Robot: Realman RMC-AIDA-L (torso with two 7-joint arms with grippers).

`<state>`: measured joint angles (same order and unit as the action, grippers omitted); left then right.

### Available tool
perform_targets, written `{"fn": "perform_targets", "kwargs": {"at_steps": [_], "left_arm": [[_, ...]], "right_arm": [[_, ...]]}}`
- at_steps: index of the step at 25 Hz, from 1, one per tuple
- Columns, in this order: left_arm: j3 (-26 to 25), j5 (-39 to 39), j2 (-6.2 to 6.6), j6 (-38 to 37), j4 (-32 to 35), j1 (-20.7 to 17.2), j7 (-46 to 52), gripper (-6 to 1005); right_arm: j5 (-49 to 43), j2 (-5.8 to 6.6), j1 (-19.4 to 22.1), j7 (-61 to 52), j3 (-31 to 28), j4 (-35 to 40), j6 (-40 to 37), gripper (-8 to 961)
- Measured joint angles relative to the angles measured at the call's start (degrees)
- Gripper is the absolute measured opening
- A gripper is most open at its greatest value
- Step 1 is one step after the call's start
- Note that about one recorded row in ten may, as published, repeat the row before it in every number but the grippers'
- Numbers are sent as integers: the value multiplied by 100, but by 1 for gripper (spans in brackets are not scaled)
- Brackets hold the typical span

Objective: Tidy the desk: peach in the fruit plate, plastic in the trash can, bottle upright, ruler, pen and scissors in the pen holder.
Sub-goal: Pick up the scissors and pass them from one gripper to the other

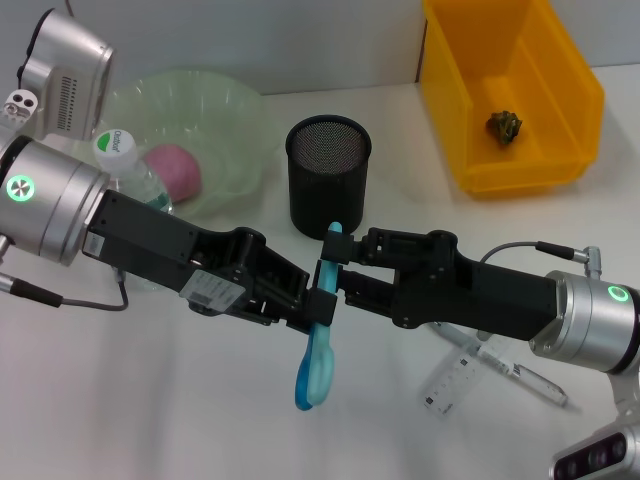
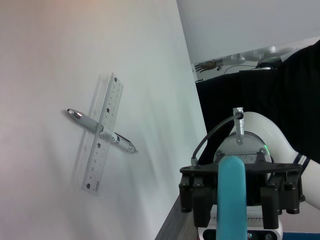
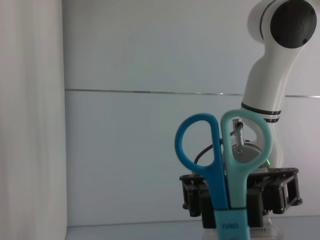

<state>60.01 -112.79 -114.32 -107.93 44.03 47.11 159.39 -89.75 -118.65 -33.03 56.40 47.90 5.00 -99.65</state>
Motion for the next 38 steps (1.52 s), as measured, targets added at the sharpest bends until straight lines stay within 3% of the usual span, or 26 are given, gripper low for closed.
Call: {"fn": "perform_targets", "kwargs": {"at_steps": [25,38], "left_arm": [[18,-30,-2,-14,-9,9,-1,293],[11,-17,-2,-13,-9,8,-11,295]], "right_arm": [[1,4,-2,38,44,0,-59,358],[2,9,4,37,49,0,-26,247]]}}
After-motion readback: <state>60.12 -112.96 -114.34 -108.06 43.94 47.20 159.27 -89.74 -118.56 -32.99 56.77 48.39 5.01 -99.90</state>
